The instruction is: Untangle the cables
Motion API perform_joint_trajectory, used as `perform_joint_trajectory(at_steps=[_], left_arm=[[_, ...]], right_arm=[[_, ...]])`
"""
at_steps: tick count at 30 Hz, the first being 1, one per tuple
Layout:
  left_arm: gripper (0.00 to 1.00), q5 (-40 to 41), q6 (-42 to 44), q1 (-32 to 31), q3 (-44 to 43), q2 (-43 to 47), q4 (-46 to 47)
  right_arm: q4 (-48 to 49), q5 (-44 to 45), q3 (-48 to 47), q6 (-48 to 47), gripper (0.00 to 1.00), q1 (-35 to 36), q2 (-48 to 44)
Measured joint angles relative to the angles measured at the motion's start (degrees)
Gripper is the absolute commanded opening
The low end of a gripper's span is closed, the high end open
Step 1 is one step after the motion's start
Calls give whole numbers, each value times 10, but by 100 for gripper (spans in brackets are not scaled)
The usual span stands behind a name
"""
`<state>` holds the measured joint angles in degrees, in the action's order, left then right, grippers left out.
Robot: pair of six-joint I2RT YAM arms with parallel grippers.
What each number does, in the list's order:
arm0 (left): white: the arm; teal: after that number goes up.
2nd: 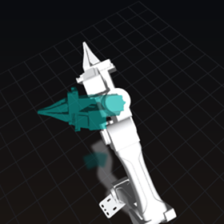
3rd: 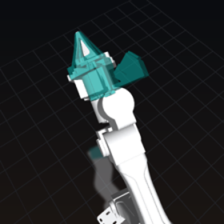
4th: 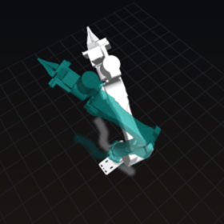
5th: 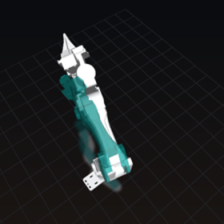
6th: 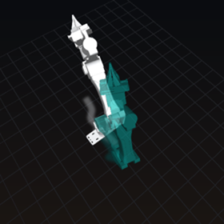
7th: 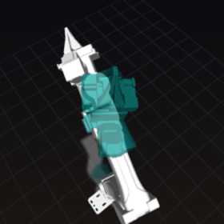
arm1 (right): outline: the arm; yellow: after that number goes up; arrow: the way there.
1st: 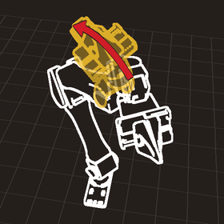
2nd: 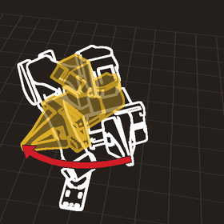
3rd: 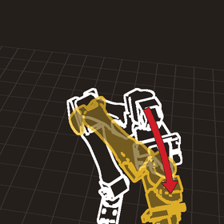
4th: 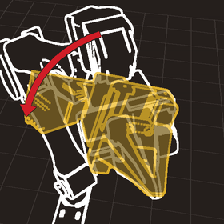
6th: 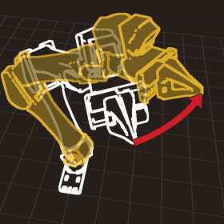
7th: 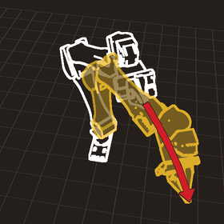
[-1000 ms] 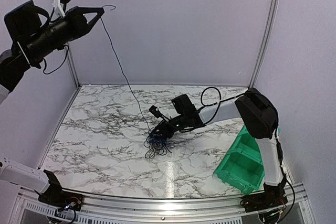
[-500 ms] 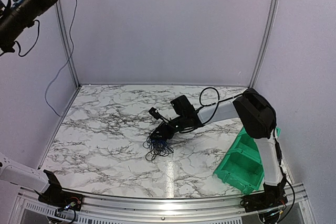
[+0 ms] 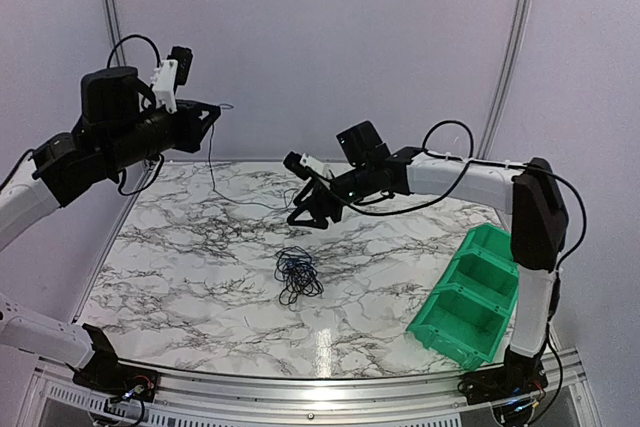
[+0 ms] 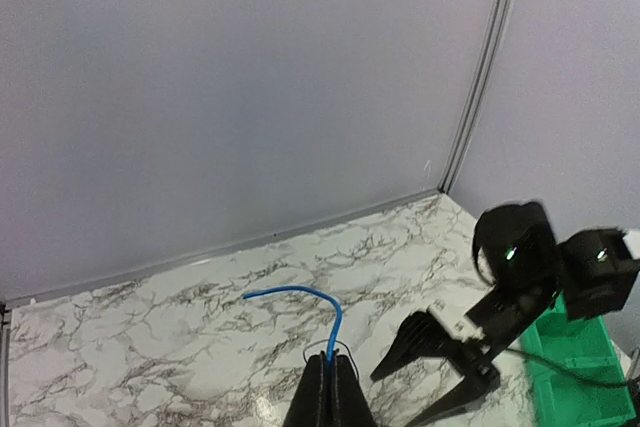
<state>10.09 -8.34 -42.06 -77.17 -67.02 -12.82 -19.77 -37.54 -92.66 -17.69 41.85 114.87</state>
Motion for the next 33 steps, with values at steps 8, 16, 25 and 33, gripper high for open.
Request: perform_joint_trajectory(at_steps=[8, 16, 25, 33], left_arm=[[0, -32, 4, 0, 71, -2, 1], [0, -105, 9, 0, 78, -12, 6], [0, -165, 6, 0, 79, -30, 6], [0, -187, -1, 0, 79, -40, 6]], right_arm=[[-81, 28, -52, -82, 60, -13, -71], [-90, 69, -90, -129, 55, -10, -97], [-88, 82, -206, -175, 56, 31, -75], [-100, 84, -224, -220, 54, 62, -34]])
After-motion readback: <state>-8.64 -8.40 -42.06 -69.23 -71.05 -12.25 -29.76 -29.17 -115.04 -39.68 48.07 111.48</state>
